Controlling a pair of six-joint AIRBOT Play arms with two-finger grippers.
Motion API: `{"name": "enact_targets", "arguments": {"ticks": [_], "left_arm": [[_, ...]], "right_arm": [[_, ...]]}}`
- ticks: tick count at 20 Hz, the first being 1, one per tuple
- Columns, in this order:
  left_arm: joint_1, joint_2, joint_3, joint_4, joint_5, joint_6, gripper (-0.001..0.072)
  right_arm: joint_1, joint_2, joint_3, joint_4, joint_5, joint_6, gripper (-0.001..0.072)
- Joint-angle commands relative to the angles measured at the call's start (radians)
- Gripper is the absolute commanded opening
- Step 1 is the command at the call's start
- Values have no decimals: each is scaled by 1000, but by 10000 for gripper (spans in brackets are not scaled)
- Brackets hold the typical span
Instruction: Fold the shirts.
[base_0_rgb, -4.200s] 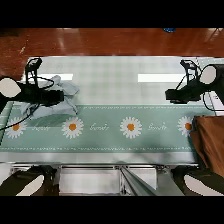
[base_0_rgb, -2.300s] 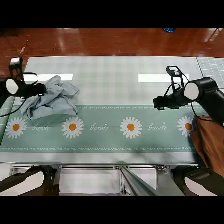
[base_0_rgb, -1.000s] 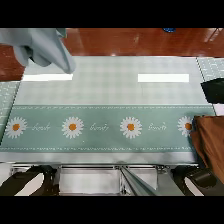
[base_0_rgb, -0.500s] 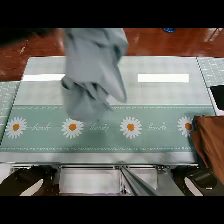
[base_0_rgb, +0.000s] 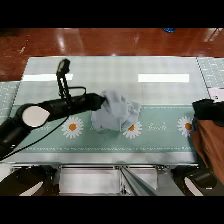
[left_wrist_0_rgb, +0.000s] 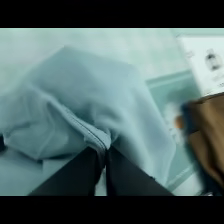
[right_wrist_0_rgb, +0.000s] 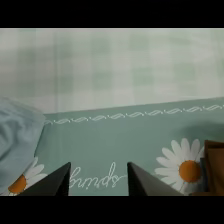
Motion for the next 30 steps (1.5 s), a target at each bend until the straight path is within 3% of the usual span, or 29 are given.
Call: {"name": "enact_targets", "arguments": {"ticks": [1,2,4,6,9,12,14,15,17,19,30], "left_arm": [[6,-52,-115,0,-55,-5,479],[6,-77,-103,0,-97,3,505],[27,-109,-32,5,-211,109,505],[131,-101,97,50,-366,154,505],[415,-47,327,200,-620,207,505],[748,31,355,253,-620,188,504],[921,14,258,100,-614,71,504],[966,-18,190,-76,-630,119,504],[966,-119,95,-441,-751,318,504],[894,-235,76,-593,-870,446,504],[418,-665,274,-529,-828,448,503]], "right_arm": [[1,-60,-136,113,-103,7,411],[1,-99,-156,163,-161,3,411],[-1,-199,-149,212,-274,3,411],[-61,-278,-59,209,-281,-44,411],[-312,-292,126,183,-192,-183,411],[-645,-258,146,162,-124,-238,410],[-803,-245,53,253,-126,-243,410],[-840,-246,-13,335,-147,-274,409],[-849,-247,-152,486,-196,-355,409],[-849,-247,-257,588,-209,-422,409],[-789,-296,-374,711,-154,-537,409]]}}
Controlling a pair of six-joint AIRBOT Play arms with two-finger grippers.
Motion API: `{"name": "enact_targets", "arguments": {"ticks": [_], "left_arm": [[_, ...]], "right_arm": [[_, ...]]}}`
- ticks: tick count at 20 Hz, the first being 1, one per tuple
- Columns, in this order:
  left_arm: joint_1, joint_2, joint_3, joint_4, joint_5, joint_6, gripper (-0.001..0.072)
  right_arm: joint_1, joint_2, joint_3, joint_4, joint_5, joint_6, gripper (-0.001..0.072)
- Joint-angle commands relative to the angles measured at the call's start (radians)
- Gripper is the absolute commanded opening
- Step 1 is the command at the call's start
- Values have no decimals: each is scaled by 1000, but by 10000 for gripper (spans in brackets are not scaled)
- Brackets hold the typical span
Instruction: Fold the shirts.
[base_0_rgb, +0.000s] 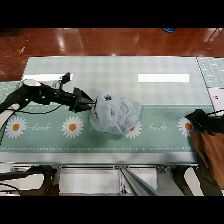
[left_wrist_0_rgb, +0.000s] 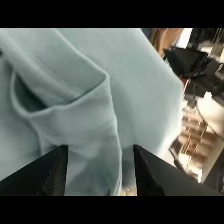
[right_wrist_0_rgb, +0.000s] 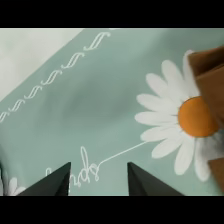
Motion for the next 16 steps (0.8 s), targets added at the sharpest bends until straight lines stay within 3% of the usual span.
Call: {"name": "enact_targets", "arguments": {"ticks": [1,2,3,4,9,15,16], "left_arm": [[-115,-97,98,-8,24,2,498],[-121,-108,126,0,26,2,389],[-122,-114,151,22,29,2,72],[-119,-114,169,38,34,2,18],[-84,-113,193,56,6,2,18],[-77,-113,193,56,7,3,18],[-76,-113,193,55,7,3,18]], "right_arm": [[95,-64,-14,42,20,-26,409],[169,-107,-14,42,13,-18,409],[243,-151,-14,46,-10,-2,409],[325,-201,-14,69,-44,22,409],[604,-473,59,370,-211,-64,409],[767,-768,283,401,-191,-65,404],[783,-790,328,400,-190,-64,359]]}}
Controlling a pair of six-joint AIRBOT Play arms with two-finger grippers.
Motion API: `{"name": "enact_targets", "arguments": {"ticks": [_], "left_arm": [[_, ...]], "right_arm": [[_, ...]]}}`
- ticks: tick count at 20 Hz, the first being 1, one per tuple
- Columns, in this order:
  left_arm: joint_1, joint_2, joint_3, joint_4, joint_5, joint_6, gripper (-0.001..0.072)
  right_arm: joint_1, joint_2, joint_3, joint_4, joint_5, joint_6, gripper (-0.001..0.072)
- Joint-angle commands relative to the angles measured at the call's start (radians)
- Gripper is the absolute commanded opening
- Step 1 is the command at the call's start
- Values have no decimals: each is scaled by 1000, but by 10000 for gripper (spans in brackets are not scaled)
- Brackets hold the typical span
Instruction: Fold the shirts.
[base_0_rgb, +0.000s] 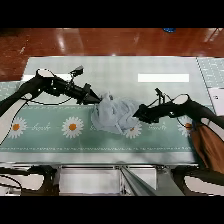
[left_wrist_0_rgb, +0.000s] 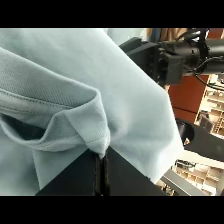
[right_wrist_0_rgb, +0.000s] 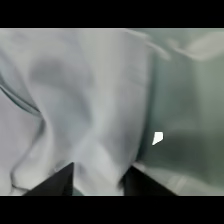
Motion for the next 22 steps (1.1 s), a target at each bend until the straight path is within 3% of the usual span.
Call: {"name": "enact_targets", "arguments": {"ticks": [1,2,3,7,13,17,22], "left_arm": [[5,0,3,2,-2,1,18],[14,6,4,2,-1,2,18],[28,18,10,2,-1,3,18],[154,135,142,-20,33,-14,18],[346,428,502,-33,262,-63,17],[446,593,702,-16,271,-63,17],[517,821,795,179,232,-64,17]], "right_arm": [[76,-117,150,11,-13,-10,275],[75,-116,206,-9,7,-34,46],[68,-103,277,-49,35,-50,25],[10,-3,663,-352,221,58,25],[-50,202,1269,-588,357,85,24],[-50,427,1324,-676,351,81,25],[-50,659,1323,-773,446,106,25]]}}
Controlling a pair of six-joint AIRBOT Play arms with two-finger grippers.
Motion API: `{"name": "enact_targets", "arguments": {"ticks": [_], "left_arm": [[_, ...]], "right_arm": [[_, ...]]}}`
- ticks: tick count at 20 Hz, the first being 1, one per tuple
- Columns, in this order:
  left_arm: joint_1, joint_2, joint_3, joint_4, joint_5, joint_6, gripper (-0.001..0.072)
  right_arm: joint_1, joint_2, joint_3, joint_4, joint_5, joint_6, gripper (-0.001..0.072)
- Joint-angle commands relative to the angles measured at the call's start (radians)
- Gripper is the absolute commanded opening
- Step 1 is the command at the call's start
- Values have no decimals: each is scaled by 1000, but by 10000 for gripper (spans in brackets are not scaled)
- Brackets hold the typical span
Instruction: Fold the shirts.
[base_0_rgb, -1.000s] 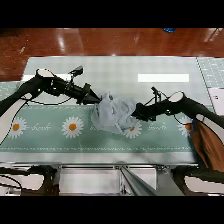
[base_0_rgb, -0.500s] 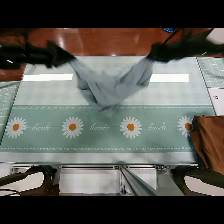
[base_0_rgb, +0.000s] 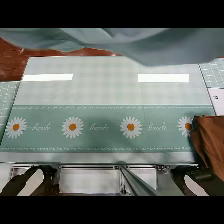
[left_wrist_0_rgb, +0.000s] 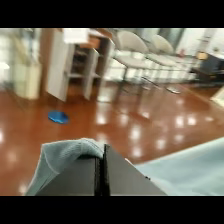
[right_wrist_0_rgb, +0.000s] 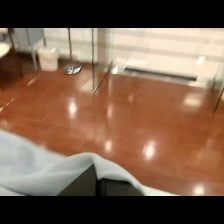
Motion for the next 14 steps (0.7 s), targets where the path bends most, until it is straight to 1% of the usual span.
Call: {"name": "enact_targets", "arguments": {"ticks": [1,4,5,6,8,9,11,14], "left_arm": [[41,178,55,188,-22,-8,17],[39,297,51,446,-75,-89,17],[39,323,38,496,-98,-108,17],[39,343,10,518,-107,-110,18],[39,364,-90,539,-108,-111,18],[34,367,-161,538,-115,-130,18],[14,368,-332,512,-132,-166,18],[-17,354,-642,418,-108,-157,18]], "right_arm": [[-1,153,17,-83,98,25,25],[-1,214,7,-127,227,80,25],[-2,230,-20,-131,238,91,25],[-1,245,-64,-135,242,102,25],[-1,253,-159,-148,244,134,25],[-1,252,-216,-137,230,135,25],[-1,252,-379,-95,145,135,25],[-1,200,-639,5,-11,134,25]]}}
